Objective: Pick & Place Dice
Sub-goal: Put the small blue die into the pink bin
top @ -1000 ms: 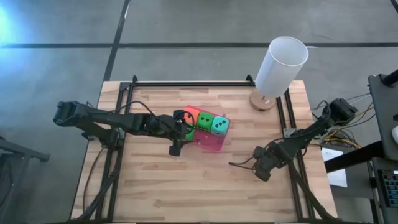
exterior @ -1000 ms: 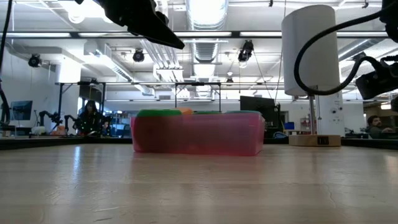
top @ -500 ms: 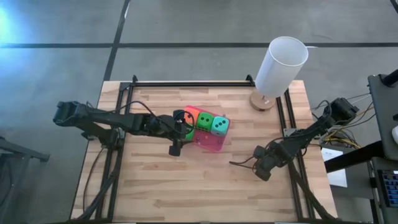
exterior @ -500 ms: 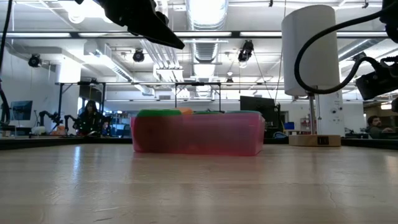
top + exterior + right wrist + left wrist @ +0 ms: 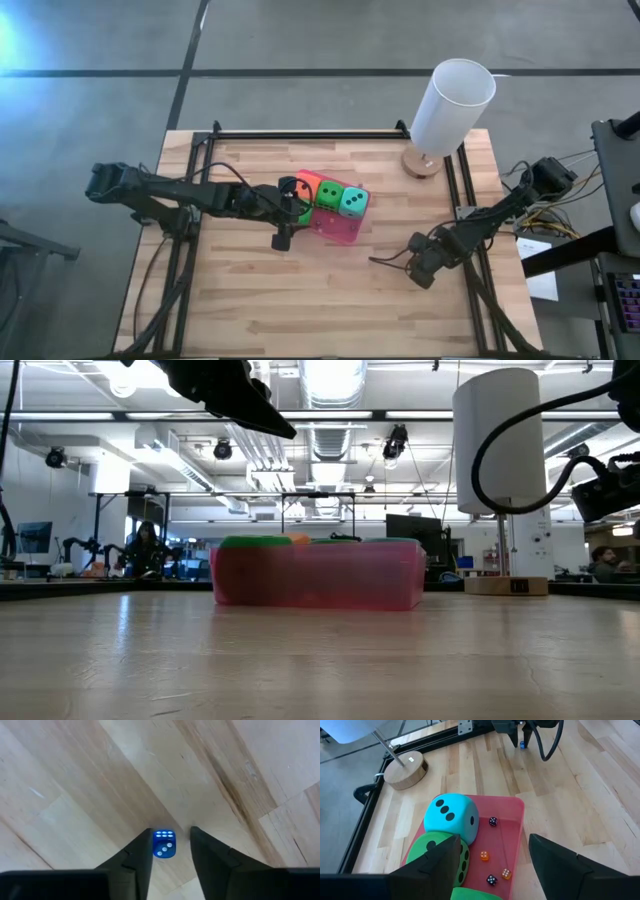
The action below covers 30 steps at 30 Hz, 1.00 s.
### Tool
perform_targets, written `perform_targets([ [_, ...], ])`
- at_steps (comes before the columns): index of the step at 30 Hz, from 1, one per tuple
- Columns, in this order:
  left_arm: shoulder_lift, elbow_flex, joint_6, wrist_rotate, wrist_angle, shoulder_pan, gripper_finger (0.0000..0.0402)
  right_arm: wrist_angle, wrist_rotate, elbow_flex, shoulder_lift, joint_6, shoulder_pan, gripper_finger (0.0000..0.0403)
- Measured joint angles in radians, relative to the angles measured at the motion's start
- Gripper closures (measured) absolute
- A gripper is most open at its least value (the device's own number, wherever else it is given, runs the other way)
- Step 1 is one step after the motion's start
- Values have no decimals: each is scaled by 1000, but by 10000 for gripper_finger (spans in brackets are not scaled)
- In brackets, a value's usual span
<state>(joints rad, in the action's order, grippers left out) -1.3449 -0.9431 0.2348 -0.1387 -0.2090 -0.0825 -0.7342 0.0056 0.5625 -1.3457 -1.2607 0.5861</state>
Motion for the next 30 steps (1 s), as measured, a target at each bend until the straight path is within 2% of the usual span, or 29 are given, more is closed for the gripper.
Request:
perform_targets([
  [11, 0, 0, 0, 0, 0, 0, 180, 9, -3, 0, 0, -47, 0, 344],
  [22, 0, 0, 0, 0, -1, 0, 193, -40, 43, 101, -4, -33, -15, 344],
  [30, 0, 0, 0, 0, -1, 0, 204, -61, 182, 211, -2, 50, -61, 344],
])
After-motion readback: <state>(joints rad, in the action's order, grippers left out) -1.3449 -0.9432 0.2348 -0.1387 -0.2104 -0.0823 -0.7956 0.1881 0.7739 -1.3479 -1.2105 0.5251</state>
